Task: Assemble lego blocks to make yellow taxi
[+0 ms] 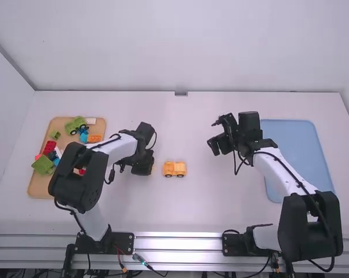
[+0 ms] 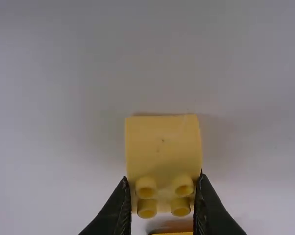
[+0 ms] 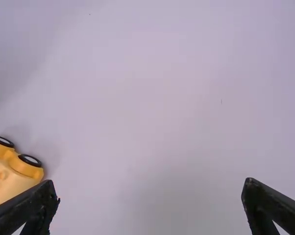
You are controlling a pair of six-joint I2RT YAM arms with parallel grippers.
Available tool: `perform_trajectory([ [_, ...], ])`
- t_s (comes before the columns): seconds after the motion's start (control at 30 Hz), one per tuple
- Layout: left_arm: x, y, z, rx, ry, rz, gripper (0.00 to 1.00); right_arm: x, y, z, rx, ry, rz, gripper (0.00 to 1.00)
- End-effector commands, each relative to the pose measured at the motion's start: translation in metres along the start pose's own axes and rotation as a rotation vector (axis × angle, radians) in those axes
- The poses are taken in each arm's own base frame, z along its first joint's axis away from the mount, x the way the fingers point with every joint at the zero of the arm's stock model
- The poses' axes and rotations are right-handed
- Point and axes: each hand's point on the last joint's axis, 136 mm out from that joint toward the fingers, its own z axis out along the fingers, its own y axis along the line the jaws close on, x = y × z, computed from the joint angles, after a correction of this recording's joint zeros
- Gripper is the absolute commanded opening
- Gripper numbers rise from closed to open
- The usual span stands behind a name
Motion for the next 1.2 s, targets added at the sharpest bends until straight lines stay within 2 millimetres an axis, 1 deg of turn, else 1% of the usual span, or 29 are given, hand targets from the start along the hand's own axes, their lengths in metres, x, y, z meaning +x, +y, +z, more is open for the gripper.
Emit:
perform_trajectory([
  [0.0, -0.012, 0.007, 0.005, -0.014, -0.062, -0.072, 0.02, -0.003, 0.003, -0.004, -0.005, -0.015, -0.003, 0.99],
  [0.13, -0.011, -0.002, 0.006, 0.022, -0.058, -0.067, 0.03, -0.003, 0.002, -0.004, -0.005, -0.014, -0.003, 0.99],
  [0.2, -0.01, -0.006, 0.006, 0.036, -0.054, -0.065, 0.08, -0.003, 0.002, -0.004, -0.005, -0.014, -0.002, 0.99],
  [0.23, -0.01, -0.008, 0.006, 0.044, -0.052, -0.065, 0.21, -0.003, 0.002, -0.004, -0.005, -0.014, -0.002, 0.99],
  [0.27, -0.009, -0.009, 0.005, 0.051, -0.049, -0.064, 0.26, -0.003, 0.002, -0.004, -0.005, -0.014, -0.002, 0.99],
  [0.3, -0.009, -0.012, 0.005, 0.061, -0.047, -0.062, 0.33, -0.003, 0.003, -0.004, -0.005, -0.014, -0.002, 0.99],
  [0.33, -0.009, -0.012, 0.005, 0.062, -0.047, -0.062, 0.36, -0.003, 0.003, -0.004, -0.005, -0.014, -0.002, 0.99],
  [0.43, -0.008, -0.012, 0.005, 0.062, -0.044, -0.062, 0.47, -0.003, 0.003, -0.004, -0.005, -0.014, -0.002, 0.99],
  [0.47, -0.008, -0.012, 0.005, 0.062, -0.044, -0.062, 0.56, -0.003, 0.003, -0.004, -0.005, -0.014, -0.002, 0.99],
  [0.53, -0.009, -0.011, 0.005, 0.059, -0.044, -0.062, 0.6, -0.003, 0.003, -0.004, -0.005, -0.014, -0.002, 0.99],
  [0.57, -0.009, -0.012, 0.005, 0.06, -0.045, -0.062, 0.73, -0.003, 0.003, -0.004, -0.006, -0.014, -0.002, 0.99],
  [0.63, -0.008, -0.012, 0.005, 0.06, -0.044, -0.062, 0.95, -0.003, 0.002, -0.004, -0.005, -0.014, -0.002, 0.99],
  [0.67, -0.008, -0.012, 0.005, 0.062, -0.044, -0.062, 0.99, -0.003, 0.003, -0.004, -0.006, -0.014, -0.002, 0.99],
  [0.83, -0.008, -0.012, 0.005, 0.062, -0.044, -0.06, 0.99, -0.003, 0.003, -0.004, -0.006, -0.014, -0.002, 0.99],
  [0.93, -0.007, -0.014, 0.004, 0.067, -0.041, -0.021, 0.99, -0.003, 0.002, -0.004, -0.005, -0.014, -0.002, 0.99],
  [1.03, -0.006, -0.015, -0.002, 0.056, -0.044, 0.002, 0.99, -0.003, 0.003, -0.004, -0.005, -0.014, -0.002, 0.99],
  [1.1, -0.006, -0.015, -0.01, 0.034, -0.054, 0.0, 0.99, -0.003, 0.003, -0.004, -0.005, -0.014, -0.002, 0.99],
  [1.17, -0.004, -0.018, -0.018, 0.027, -0.057, 0.042, 0.99, -0.003, 0.003, -0.004, -0.006, -0.014, -0.002, 0.99],
])
